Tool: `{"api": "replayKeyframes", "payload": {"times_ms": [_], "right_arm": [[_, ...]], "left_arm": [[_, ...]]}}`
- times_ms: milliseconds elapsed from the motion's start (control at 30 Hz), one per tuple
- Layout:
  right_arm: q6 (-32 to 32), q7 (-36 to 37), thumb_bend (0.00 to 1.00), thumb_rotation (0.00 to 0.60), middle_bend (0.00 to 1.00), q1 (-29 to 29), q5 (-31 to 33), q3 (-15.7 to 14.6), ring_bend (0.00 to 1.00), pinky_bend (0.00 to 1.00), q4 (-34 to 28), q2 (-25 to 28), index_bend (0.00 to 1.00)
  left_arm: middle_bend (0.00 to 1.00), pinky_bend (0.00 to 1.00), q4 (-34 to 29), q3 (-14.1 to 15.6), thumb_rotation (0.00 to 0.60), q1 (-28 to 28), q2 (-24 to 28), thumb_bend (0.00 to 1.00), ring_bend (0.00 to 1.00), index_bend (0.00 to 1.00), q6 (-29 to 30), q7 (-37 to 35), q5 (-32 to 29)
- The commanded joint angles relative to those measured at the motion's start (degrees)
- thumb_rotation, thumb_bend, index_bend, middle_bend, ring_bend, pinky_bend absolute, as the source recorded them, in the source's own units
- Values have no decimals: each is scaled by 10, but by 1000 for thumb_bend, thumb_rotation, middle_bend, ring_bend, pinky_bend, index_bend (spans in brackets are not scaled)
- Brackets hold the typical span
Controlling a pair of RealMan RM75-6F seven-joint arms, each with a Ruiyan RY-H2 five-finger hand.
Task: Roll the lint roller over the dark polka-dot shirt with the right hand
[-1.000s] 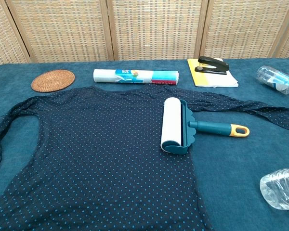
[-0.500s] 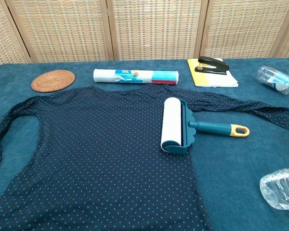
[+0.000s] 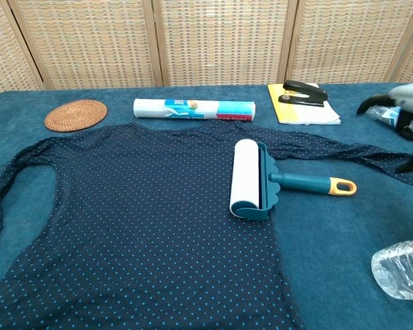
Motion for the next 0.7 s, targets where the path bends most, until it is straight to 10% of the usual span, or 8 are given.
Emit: {"api": "replayKeyframes", "payload": {"times_ms": [33, 700], "right_arm": [[-11, -45, 23, 600, 957, 51, 94, 15, 1000, 1000, 29, -61, 324], [7, -21, 341, 600, 965, 108, 176, 5, 1000, 1000, 121, -171, 436]], "left_arm": [[0, 0, 0, -1, 600, 0, 2, 0, 0, 0, 0, -5, -2], [0, 0, 4, -3, 600, -3, 3, 0, 0, 0, -5, -10, -12]]}}
